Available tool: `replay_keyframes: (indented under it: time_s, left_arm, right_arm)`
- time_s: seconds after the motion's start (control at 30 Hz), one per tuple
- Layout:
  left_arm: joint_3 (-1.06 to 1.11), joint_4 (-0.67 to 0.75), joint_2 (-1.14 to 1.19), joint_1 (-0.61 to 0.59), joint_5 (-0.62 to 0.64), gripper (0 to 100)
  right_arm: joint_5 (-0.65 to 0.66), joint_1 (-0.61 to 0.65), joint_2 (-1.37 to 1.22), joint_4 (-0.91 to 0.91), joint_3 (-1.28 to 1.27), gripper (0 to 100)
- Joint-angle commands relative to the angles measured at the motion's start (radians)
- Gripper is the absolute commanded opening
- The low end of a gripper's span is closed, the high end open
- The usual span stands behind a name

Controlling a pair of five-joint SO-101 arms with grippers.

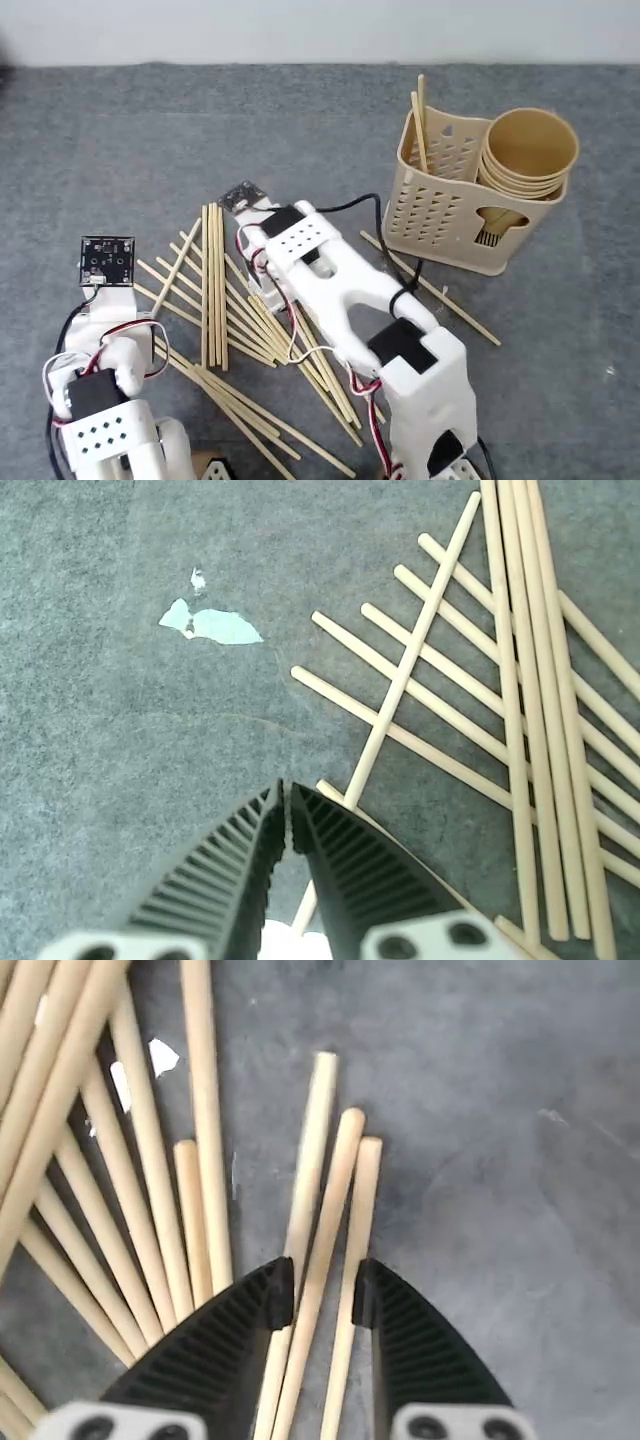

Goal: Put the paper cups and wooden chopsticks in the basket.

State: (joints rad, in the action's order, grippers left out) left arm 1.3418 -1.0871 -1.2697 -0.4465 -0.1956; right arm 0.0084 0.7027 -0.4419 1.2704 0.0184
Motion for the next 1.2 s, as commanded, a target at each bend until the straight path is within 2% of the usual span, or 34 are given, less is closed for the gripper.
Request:
replay_keyframes:
  time_s: [0.0, 0.4, 0.53, 0.63, 0.83, 1.17]
  left_arm:
    - [-0.007, 0.028, -0.012, -0.006, 0.005, 1]
    - [-0.007, 0.028, -0.012, -0.006, 0.005, 1]
    - [0.001, 0.029, -0.012, -0.006, 0.005, 1]
    - [0.001, 0.029, -0.012, -0.006, 0.005, 1]
    - [0.001, 0.029, -0.012, -0.006, 0.005, 1]
    - [0.001, 0.029, -0.012, -0.006, 0.005, 1]
  right_arm:
    - [-0.025, 0.019, -0.015, -0.022, 0.018, 11.9]
    - [-0.021, 0.022, -0.104, -0.022, 0.020, 11.3]
    - [-0.015, 0.015, -0.110, -0.018, 0.018, 0.8]
    - [-0.014, 0.001, -0.081, -0.010, 0.017, 1.4]
    - [0.017, -0.019, 0.058, 0.081, 0.017, 0.8]
    - [0.043, -0.019, 0.440, 0.222, 0.018, 0.8]
